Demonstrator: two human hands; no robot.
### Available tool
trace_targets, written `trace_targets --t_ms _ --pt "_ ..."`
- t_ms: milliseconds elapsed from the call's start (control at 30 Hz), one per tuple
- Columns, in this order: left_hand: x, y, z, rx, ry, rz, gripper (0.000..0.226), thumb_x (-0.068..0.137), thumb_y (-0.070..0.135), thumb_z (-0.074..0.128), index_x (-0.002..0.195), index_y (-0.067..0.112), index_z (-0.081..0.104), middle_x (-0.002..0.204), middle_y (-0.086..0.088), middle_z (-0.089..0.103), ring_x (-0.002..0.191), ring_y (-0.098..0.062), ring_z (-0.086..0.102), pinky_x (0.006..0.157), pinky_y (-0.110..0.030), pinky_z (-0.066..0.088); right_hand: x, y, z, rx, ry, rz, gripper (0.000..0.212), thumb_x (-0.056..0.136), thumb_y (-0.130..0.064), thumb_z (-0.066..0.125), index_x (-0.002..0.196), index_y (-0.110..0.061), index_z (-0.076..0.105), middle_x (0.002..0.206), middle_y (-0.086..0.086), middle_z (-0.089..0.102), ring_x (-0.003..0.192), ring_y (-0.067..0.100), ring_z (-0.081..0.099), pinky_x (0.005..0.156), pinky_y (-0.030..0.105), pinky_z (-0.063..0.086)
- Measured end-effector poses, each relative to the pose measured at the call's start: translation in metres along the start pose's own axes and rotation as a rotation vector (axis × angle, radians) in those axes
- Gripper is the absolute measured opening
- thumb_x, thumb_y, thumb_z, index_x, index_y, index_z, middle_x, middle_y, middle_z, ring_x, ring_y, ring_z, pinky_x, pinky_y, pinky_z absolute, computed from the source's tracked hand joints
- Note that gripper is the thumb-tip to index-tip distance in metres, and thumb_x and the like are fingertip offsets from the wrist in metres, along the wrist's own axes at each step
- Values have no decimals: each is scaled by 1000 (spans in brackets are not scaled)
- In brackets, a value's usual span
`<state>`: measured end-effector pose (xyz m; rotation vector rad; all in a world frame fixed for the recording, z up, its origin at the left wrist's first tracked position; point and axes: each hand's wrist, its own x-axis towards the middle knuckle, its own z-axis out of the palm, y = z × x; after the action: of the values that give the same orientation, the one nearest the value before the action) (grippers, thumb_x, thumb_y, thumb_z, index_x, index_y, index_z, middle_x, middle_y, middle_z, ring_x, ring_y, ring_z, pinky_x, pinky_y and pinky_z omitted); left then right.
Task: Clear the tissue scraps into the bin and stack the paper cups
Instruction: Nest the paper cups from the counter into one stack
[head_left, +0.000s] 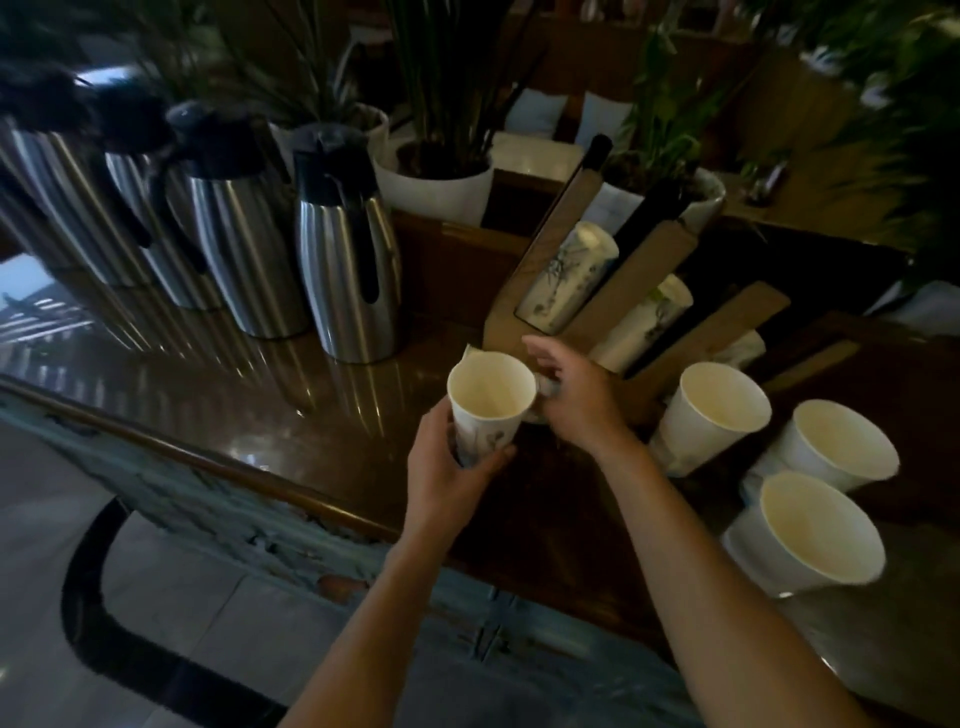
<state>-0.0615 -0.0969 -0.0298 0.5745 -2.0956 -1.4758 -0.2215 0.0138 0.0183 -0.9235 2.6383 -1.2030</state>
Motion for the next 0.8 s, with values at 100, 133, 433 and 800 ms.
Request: trace_targets --t_ms 100,133,433,800 --pt "-6 -10 -16 3 86 14 79 68 46 85 137 30 49 132 8 57 119 -8 60 94 -34 58 14 -6 28 -227 -185 -157 91 74 -27 86 150 -27 37 148 5 52 136 27 46 107 49 43" --pt "-8 -12 -20 10 102 16 78 67 45 85 135 30 50 130 8 57 118 -8 60 93 -34 59 15 -8 36 -276 -221 -189 94 75 -31 86 152 -26 33 148 6 50 136 28 45 108 48 41" --pt "-9 -11 -22 12 60 46 71 65 55 82 129 43 52 125 28 54 118 4 58 89 -19 56 -41 -4 -23 474 139 22 84 62 -46 87 133 -32 45 111 -12 64 94 8 67 61 22 57" --pt "10 13 49 -27 -289 106 91 64 71 74 141 28 49 134 16 56 124 2 55 101 -26 53 -40 -29 -87 564 347 -234 122 67 -25 93 154 -37 8 151 4 35 132 28 49 92 57 55"
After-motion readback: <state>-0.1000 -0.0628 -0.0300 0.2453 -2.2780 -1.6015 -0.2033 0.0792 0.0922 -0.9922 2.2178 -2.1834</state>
